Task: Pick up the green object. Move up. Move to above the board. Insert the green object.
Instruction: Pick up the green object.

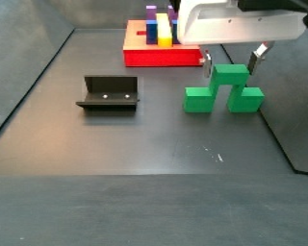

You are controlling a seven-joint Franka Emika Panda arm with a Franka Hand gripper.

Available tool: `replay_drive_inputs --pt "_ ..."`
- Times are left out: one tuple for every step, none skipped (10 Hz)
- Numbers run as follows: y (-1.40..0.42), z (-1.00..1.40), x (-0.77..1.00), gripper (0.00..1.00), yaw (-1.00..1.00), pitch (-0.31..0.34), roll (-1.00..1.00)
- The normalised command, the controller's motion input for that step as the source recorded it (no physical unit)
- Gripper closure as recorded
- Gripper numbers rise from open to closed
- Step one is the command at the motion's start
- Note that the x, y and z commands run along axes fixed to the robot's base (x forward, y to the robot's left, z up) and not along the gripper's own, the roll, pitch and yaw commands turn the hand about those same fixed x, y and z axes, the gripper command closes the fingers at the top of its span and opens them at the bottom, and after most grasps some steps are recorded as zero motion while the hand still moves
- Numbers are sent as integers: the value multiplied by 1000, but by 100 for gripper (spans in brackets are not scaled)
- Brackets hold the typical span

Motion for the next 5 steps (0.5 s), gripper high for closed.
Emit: replay_drive_inputs --pt "-20 -214 0 0 0 0 51" --pt "-20 -214 -20 0 0 0 50" --pt "-83 -211 -40 0 0 0 63" --pt "-51 -166 -26 0 0 0 37" --pt "0 -97 0 0 0 0 0"
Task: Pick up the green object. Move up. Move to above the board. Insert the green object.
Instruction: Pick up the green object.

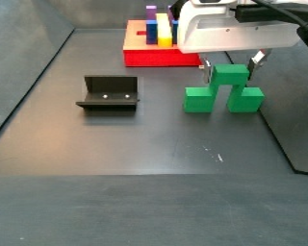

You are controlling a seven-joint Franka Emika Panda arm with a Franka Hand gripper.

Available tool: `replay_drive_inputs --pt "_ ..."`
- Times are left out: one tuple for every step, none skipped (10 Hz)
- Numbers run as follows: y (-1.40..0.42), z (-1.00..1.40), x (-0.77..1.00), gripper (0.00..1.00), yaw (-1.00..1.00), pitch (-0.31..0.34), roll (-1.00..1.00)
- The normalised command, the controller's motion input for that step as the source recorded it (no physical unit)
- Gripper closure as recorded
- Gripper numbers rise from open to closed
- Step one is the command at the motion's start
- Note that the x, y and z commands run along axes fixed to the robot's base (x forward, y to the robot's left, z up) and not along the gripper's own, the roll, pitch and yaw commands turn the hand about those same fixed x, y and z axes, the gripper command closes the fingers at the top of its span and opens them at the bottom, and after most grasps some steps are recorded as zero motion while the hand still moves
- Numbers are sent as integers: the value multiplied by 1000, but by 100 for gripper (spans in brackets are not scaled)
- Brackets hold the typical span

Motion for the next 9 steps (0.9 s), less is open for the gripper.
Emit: replay_drive_inputs --pt "0 -26 0 0 0 3 0" --pt "117 -120 0 0 26 0 0" --pt "40 -123 0 0 0 0 0" --pt "0 -49 0 0 0 0 0" --pt "0 -29 0 0 0 0 0" --pt "0 -66 0 0 0 0 0" --pt "0 0 0 0 0 0 0" --pt "0 0 0 100 0 0 0" --pt "0 0 0 100 0 0 0"
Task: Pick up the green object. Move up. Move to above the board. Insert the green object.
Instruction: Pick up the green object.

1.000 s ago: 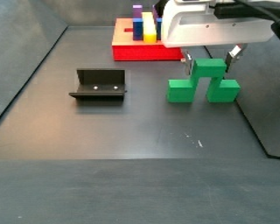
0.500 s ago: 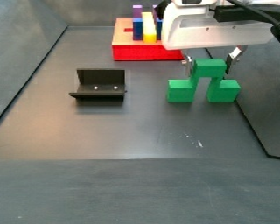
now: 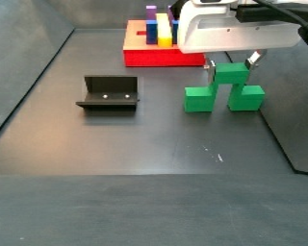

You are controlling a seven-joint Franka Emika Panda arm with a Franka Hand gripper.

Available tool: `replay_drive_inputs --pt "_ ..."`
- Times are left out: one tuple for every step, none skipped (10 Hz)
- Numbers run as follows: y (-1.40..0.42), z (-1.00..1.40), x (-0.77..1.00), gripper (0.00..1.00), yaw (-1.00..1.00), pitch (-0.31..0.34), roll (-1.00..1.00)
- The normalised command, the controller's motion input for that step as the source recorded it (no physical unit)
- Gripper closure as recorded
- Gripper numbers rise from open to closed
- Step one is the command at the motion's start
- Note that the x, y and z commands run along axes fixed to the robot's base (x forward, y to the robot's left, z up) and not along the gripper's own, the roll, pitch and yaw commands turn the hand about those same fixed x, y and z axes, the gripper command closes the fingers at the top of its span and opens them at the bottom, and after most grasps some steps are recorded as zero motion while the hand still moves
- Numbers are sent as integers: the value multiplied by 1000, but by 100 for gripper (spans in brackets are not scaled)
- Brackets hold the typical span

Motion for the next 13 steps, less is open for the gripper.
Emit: replay_drive_inputs --pt "0 0 0 100 0 0 0" --pt "0 0 0 100 0 0 0" --pt "0 0 0 100 0 0 0" --pt "0 0 0 100 0 0 0" --pt "0 0 0 100 0 0 0" --pt "0 0 0 100 0 0 0" --pt "0 0 0 100 0 0 0" --pt "0 0 0 100 0 0 0" --pt "0 0 0 100 0 0 0" --pt "0 0 0 100 0 0 0" --pt "0 0 0 100 0 0 0" --pt "0 0 0 100 0 0 0" --pt "0 0 0 100 0 0 0"
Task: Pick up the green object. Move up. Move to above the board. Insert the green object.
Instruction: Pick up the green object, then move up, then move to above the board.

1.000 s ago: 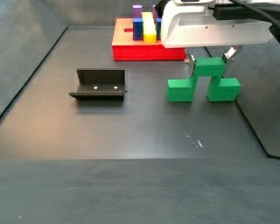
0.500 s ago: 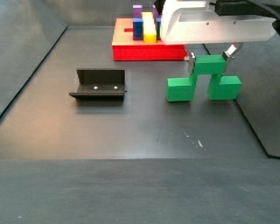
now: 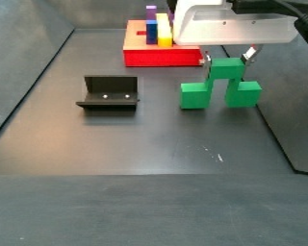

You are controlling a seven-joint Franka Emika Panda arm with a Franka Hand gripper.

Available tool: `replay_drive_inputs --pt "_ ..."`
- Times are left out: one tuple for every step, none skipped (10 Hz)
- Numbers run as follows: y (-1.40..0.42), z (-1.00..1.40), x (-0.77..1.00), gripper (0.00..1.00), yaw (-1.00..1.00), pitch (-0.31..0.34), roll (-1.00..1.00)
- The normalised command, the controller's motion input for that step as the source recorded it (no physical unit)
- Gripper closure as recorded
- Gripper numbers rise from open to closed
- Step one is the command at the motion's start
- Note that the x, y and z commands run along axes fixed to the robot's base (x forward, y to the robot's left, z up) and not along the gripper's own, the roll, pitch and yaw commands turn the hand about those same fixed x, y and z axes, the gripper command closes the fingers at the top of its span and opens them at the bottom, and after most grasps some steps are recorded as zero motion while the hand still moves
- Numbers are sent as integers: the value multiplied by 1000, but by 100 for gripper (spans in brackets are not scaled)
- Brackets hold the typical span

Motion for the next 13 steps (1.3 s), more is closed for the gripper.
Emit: replay_drive_inputs --pt "0 0 0 100 0 0 0" --pt "0 833 0 100 0 0 0" --pt "-2 856 7 100 13 -13 -1" --pt "-10 645 -61 100 17 24 -2" --pt "0 336 -37 100 13 13 11" --pt "0 1400 0 100 0 0 0" --pt "-2 1400 8 100 -3 10 -1" --pt "-12 1400 -58 100 -6 23 3" --pt "0 1400 -21 100 -1 6 12" --pt "6 834 59 100 1 80 3" --pt "2 591 67 100 -2 103 0" --pt "1 279 56 100 0 85 0" --pt "-2 187 32 100 2 61 0"
